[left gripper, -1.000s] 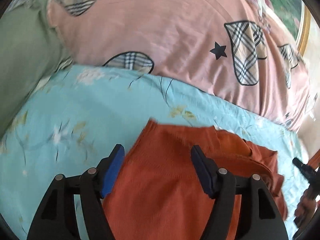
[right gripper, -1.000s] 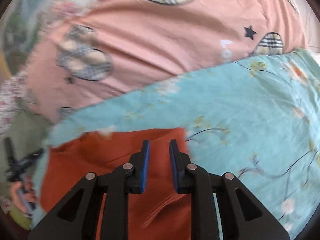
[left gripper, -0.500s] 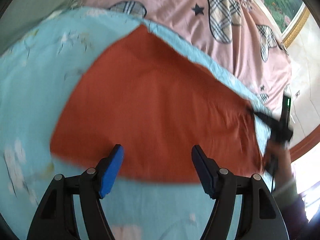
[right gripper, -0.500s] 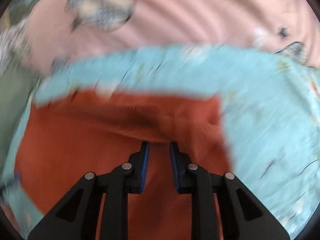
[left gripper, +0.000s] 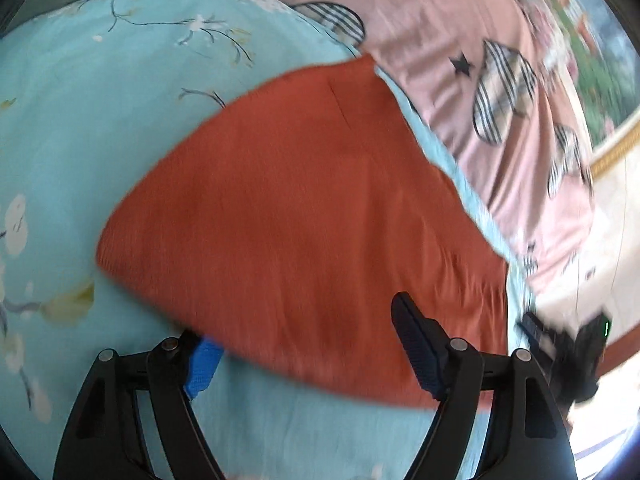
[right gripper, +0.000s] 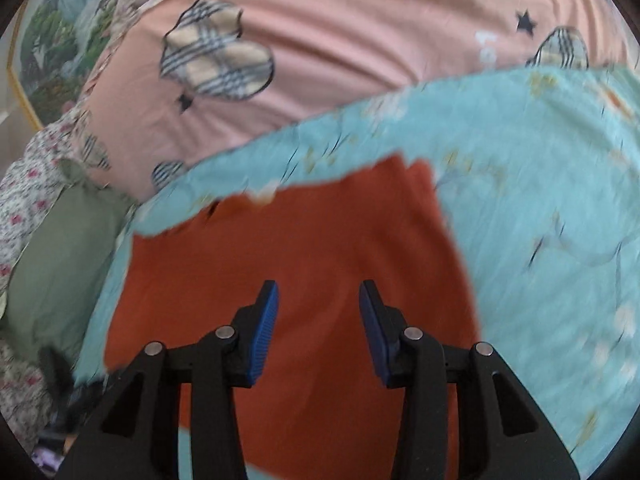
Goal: Fold small clothes
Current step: 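Grasp the folded sweater edge with the left gripper while the right gripper grasps the other edge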
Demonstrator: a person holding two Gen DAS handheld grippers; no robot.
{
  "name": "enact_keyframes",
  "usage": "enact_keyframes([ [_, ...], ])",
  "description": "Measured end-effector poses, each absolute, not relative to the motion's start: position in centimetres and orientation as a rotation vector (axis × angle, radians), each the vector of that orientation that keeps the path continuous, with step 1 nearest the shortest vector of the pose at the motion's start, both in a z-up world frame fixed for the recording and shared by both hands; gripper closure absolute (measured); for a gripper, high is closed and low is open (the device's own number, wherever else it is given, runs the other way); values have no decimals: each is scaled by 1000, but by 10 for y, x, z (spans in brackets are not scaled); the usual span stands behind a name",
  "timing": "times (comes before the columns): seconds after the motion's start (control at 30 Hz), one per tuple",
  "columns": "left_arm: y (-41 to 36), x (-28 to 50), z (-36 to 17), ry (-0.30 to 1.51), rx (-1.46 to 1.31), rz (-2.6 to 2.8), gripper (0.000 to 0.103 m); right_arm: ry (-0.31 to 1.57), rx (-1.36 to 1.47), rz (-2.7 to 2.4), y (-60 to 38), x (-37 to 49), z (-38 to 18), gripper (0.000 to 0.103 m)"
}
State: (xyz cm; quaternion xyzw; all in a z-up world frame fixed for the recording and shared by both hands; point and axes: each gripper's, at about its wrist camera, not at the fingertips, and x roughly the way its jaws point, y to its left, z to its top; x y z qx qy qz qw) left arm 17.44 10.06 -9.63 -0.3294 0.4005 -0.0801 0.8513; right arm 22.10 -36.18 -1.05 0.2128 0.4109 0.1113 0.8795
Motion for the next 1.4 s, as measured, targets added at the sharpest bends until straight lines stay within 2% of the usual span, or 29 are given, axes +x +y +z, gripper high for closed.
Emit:
enact_keyframes([
  [0.1, 102, 186, -93, 818, -691, -134, 35, 885, 474, 269, -353, 204, -18, 60],
  [0.17, 105, 192, -91, 813, -681, -113, 47, 895, 503, 289, -349, 196, -21, 60],
  [0.23, 110, 197, -92, 811, -684, -102, 72, 910, 529, 306, -347, 192, -25, 60],
  [0.3, 112, 199, -88, 800, -673, -100, 87, 925, 552, 319, -346, 190, -29, 60],
  [0.33, 111, 199, -83, 786, -657, -106, 90, 932, 561, 324, -347, 191, -31, 60],
  [0.57, 38, 192, -17, 666, -379, -248, 94, 946, 630, 372, -359, 197, -29, 60],
  [0.73, -47, 185, -4, 649, -174, -377, 95, 972, 709, 431, -372, 213, -23, 58],
  [0.77, -65, 184, -9, 658, -130, -391, 95, 980, 725, 444, -372, 217, -23, 56],
  [0.83, -92, 182, -22, 681, -57, -414, 95, 1001, 733, 474, -368, 227, -23, 40],
  [1.03, -124, 174, -48, 710, 75, -414, 96, 1109, 762, 597, -333, 266, -41, 24],
  [1.37, -106, 172, -26, 671, 47, -445, 96, 1209, 854, 716, -266, 342, -63, 24],
  [1.4, -108, 170, -25, 668, 63, -442, 96, 1198, 831, 707, -260, 349, -60, 32],
])
